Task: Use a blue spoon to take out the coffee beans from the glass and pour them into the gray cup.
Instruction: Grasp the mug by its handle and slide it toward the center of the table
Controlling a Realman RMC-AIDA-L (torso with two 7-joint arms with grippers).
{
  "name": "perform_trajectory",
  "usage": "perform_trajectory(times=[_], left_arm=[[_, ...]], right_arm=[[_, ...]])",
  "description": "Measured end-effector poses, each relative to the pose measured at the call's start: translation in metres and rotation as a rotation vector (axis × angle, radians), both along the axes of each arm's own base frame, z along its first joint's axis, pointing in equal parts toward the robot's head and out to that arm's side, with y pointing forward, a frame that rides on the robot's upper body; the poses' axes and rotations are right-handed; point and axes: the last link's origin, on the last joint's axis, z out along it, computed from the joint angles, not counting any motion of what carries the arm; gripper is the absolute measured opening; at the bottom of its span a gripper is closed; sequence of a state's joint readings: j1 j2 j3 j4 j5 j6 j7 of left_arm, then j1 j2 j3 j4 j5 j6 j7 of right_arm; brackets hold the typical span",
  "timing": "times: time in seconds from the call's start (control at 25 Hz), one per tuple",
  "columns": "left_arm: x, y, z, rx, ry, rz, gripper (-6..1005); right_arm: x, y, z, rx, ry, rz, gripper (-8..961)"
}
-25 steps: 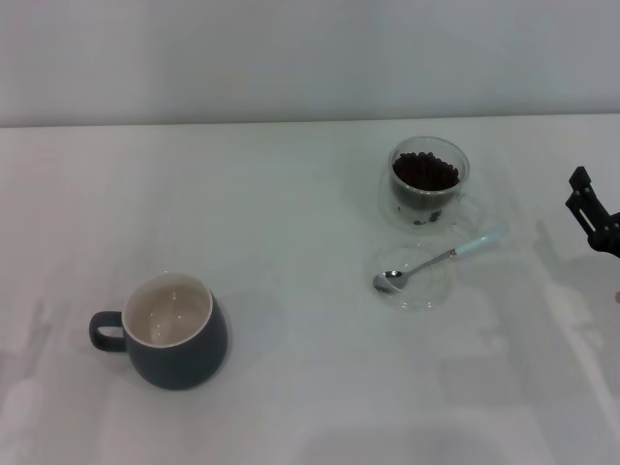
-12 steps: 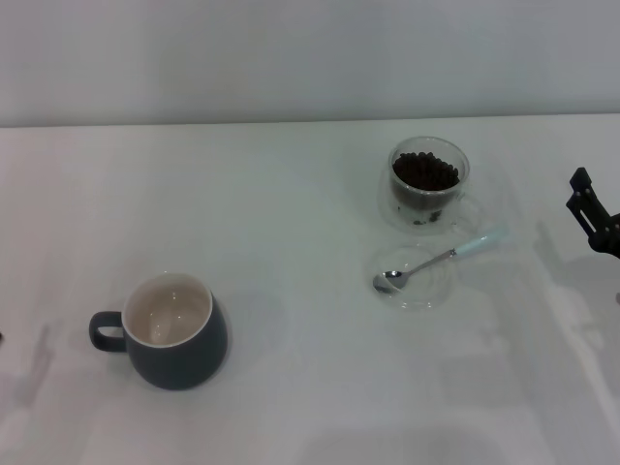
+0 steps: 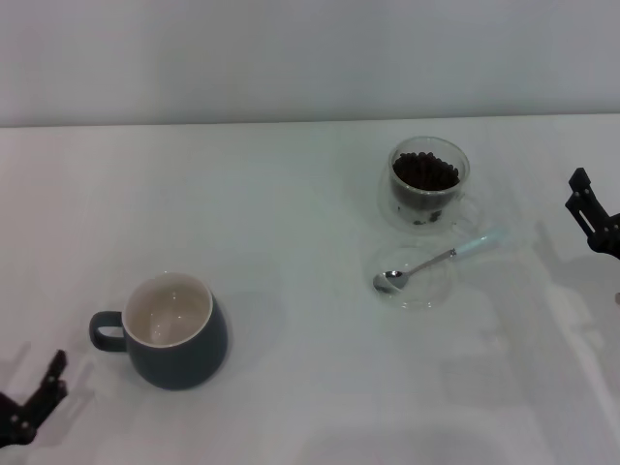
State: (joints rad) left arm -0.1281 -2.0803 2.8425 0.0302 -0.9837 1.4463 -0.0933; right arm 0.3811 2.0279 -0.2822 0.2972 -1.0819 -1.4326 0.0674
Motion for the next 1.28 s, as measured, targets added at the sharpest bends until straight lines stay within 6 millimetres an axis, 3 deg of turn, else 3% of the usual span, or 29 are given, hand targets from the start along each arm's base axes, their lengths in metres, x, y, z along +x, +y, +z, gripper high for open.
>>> perform_trajectory(times=[0.76, 1.28], left_arm=[[0.014, 0.035, -0.028, -0.133, 0.029, -0.004, 872], [0.017, 0.044, -0.027, -0.098, -0.005, 0.017, 867]], right_arm=[[-0.002, 0.003, 0.0, -0.002, 0.001, 0.009, 874], [-0.001, 0.004, 0.002, 0.009, -0.004, 0.006, 874]])
